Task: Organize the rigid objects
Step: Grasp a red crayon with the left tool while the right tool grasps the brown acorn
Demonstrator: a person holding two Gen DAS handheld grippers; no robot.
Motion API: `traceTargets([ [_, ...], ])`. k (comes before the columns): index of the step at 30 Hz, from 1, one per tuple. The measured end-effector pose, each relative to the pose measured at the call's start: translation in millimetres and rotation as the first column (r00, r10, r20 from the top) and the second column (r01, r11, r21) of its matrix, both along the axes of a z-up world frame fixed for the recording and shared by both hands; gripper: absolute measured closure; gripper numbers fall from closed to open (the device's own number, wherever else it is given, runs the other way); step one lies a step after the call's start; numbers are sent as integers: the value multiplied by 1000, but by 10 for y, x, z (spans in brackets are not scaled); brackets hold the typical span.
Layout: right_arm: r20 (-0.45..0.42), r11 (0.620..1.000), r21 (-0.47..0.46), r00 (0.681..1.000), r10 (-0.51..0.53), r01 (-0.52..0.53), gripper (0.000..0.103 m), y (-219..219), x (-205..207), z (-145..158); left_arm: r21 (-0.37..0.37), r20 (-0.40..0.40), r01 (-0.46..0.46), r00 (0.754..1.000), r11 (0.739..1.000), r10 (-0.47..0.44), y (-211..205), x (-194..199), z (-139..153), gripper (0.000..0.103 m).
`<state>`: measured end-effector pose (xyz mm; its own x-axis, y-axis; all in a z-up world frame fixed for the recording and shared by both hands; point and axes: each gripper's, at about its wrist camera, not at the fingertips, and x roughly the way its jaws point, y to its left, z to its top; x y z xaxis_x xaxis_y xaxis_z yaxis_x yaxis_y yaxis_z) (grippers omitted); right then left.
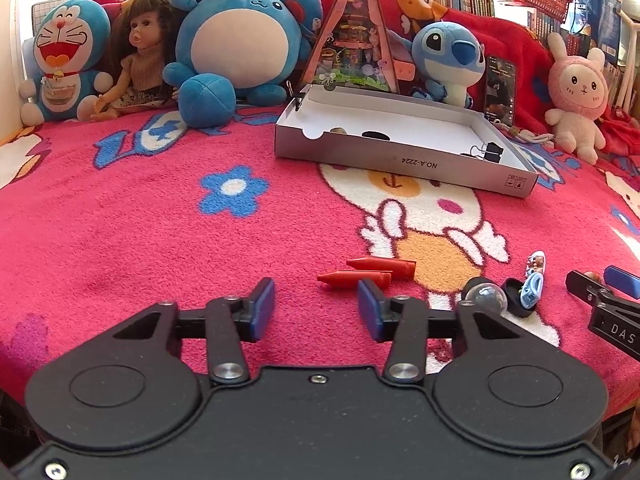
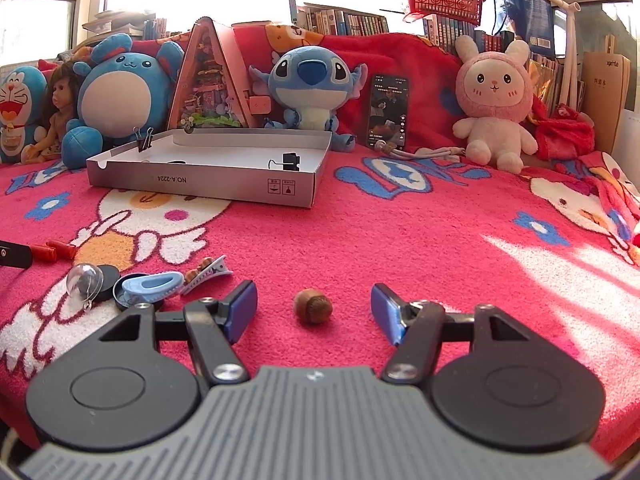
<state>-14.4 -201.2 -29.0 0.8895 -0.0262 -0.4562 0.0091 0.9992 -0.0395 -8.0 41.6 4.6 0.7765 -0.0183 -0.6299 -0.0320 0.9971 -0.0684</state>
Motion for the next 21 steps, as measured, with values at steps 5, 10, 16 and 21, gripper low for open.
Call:
traceTargets([
  [5, 2, 1000, 3, 1000, -1, 1, 29, 0, 8, 1, 22, 34, 16, 999, 1000, -17, -131, -20, 10, 39],
  [10, 4, 1000, -1, 1000, 11, -11, 32, 24, 0, 0, 23, 33, 29, 999, 999, -30, -201, 26, -21, 39],
  [16, 5, 1000, -12, 1000, 20, -20, 42, 56, -5, -1, 1, 29, 27, 999, 1000, -27, -208, 103, -57, 46],
  [21, -6, 1000, -20, 1000, 20, -20, 75, 66, -3, -7, 5, 30, 46, 998, 999, -46, -209, 103, -54, 61],
])
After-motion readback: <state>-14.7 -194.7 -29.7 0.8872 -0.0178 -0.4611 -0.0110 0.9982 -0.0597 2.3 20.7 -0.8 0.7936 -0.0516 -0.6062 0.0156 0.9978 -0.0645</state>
